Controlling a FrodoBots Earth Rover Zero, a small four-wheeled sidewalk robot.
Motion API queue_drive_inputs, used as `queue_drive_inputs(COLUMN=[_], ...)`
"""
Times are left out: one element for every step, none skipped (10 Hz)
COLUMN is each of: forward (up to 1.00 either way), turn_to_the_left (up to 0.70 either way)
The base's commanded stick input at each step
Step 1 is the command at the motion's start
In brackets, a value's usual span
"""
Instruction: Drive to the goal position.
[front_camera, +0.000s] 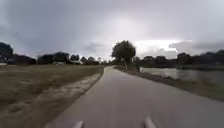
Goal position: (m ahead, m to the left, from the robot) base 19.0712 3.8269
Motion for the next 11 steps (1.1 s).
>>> queue_drive_inputs(forward=[1.0, 1.0, 1.0, 1.0, 1.0, 1.0, 1.0, 1.0, 1.0, 1.0, 1.0], turn_to_the_left=[0.0, 0.0, 0.0, 0.0, 0.0, 0.0, 0.0, 0.0, 0.0, 0.0, 0.12])
